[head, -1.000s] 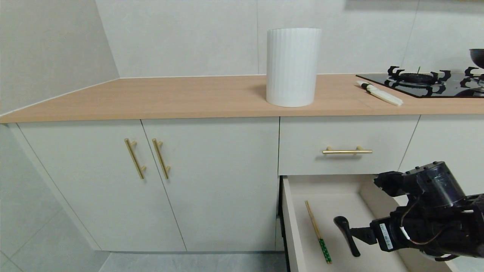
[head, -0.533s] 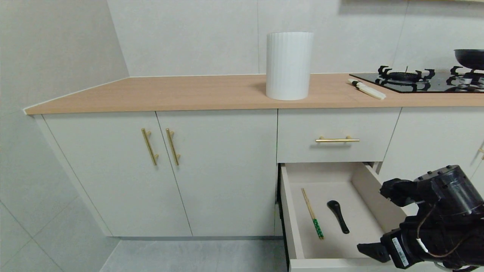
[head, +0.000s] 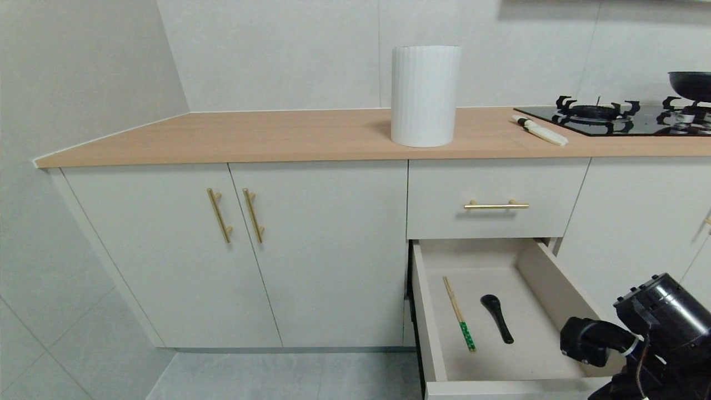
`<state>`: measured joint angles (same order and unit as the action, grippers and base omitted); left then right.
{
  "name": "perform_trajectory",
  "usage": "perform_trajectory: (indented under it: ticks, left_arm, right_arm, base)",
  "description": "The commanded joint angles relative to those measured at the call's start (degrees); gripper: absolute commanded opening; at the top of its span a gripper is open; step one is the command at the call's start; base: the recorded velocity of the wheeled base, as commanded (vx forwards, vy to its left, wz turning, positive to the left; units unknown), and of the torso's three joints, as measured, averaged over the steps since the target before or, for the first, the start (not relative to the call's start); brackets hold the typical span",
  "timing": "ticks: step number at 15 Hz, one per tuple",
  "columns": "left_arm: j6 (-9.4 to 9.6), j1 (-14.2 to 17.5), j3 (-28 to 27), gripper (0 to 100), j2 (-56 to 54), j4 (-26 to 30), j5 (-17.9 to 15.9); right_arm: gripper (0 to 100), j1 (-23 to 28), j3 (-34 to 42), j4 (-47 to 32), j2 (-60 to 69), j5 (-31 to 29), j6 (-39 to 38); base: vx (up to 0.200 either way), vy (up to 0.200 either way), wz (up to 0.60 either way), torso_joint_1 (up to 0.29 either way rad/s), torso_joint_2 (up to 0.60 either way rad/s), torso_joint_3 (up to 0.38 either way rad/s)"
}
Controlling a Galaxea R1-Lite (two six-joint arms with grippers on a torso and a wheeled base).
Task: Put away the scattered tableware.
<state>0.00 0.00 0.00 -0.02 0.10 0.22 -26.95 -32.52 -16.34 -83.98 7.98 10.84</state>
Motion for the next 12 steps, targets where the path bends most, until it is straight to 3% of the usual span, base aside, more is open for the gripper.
perform_trajectory:
  ticks: [1,5,12]
  left_arm:
    - [0.00,0.0,0.0,100,0.0,0.0,0.0]
    - [0.00,0.0,0.0,100,0.0,0.0,0.0]
    - [0.00,0.0,0.0,100,0.0,0.0,0.0]
  right_arm:
    - [100,-0.6,0.0,-0.6,-2.2,-0.3,0.2]
    - [100,-0.6,-0.8,-0.2,-7.1,-3.7,-0.8]
    - [100,-0.6,-7.0,0.3,-15.2,-11.9,-14.7]
  base:
    - [0.000,0.000,0.00,0.000,0.00,0.000]
    - [0.000,0.000,0.00,0.000,0.00,0.000]
    - [0.000,0.000,0.00,0.000,0.00,0.000]
